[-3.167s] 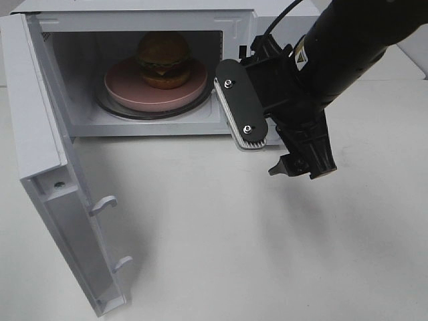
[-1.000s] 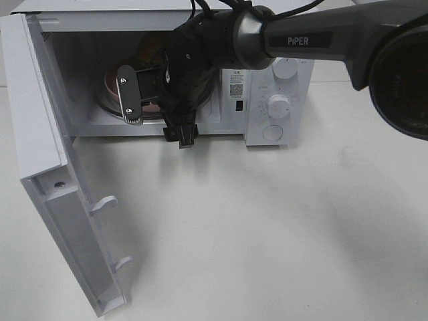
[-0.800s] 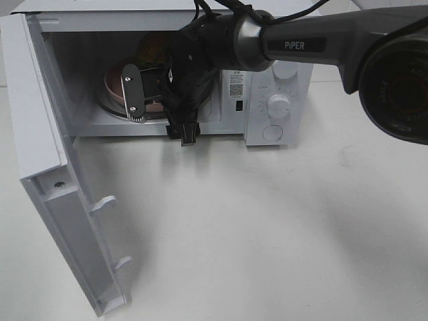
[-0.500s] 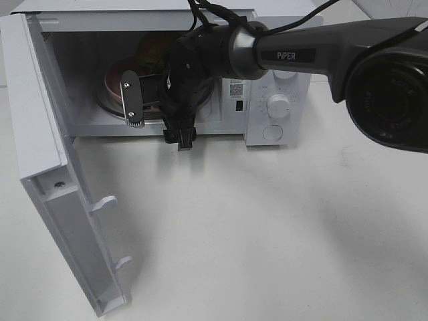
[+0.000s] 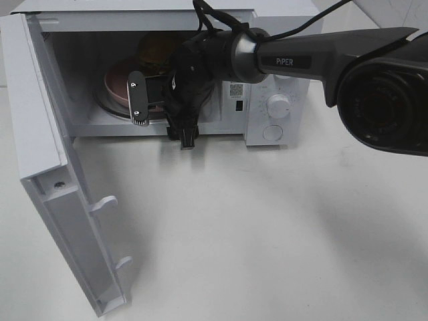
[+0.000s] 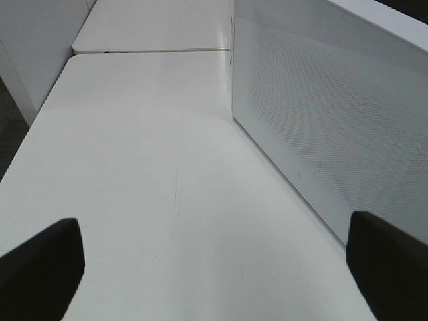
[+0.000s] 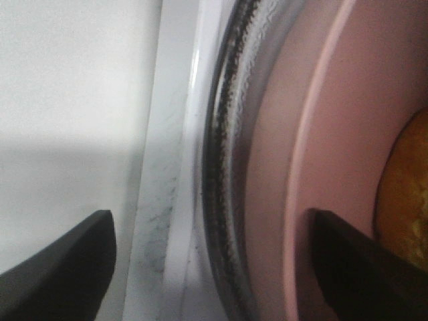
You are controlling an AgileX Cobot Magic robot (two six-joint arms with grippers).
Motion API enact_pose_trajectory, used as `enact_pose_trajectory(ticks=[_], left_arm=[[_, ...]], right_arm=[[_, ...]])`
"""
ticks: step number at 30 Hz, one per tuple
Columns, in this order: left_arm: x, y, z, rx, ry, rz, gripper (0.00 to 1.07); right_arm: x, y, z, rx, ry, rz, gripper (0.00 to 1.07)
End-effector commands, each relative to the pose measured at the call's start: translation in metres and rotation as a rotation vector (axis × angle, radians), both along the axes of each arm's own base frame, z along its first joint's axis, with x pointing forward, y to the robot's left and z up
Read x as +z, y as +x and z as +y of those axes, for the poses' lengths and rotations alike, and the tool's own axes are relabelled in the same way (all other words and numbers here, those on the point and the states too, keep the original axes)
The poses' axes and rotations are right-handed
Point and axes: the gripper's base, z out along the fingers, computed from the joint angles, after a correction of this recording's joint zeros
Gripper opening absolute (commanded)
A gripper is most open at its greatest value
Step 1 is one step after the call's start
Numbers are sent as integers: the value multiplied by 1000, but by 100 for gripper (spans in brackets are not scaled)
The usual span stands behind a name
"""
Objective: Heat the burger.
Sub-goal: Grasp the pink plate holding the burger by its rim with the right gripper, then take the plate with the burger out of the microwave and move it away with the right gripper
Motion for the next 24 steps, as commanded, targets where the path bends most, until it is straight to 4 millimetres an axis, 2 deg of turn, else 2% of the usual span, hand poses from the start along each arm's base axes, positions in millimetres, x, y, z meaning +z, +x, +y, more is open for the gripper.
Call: enact_pose_trajectory(ticks=[1, 4, 5, 6, 7, 8, 9, 10, 11, 12, 13, 14, 15, 17, 24], left_arm=[[-1, -2, -1, -1, -13, -17, 100], [-1, -2, -1, -1, -13, -17, 100], [-1, -2, -1, -1, -13, -17, 100], [-1, -2, -1, -1, -13, -17, 100], [-1, -2, -1, -1, -13, -17, 100], [-1, -2, -1, -1, -13, -17, 100], [-1, -2, -1, -1, -13, -17, 100], [-1, -2, -1, -1, -13, -17, 100], [-1, -2, -1, -1, -13, -17, 100], [-1, -2, -1, -1, -13, -17, 100], [-1, -2, -1, -1, -13, -17, 100], [-1, -2, -1, -1, -13, -17, 100], [-1, -2, -1, -1, -13, -17, 100], [-1, -2, -1, -1, -13, -17, 100], [-1, -2, -1, -1, -13, -17, 100]], right_arm=[[1, 5, -3, -3, 5, -13, 76], [0, 4, -2, -3, 3, -8, 74], [0, 4, -2, -3, 0, -5, 66], [0, 4, -2, -3, 0, -5, 66], [0, 4, -2, -3, 0, -5, 61], [2, 3, -3, -6, -4, 0, 48], [2, 3, -3, -6, -4, 0, 48], [4, 3, -3, -12, -3, 6, 42], [8, -1, 0, -7, -8, 17, 26], [8, -1, 0, -7, -8, 17, 26], [10, -2, 0, -7, -13, 22, 19], [14, -3, 0, -10, -11, 23, 8], [14, -3, 0, -10, -11, 23, 8], [20, -5, 1, -9, 2, 29, 0], [26, -15, 4, 58, -36, 51, 0]])
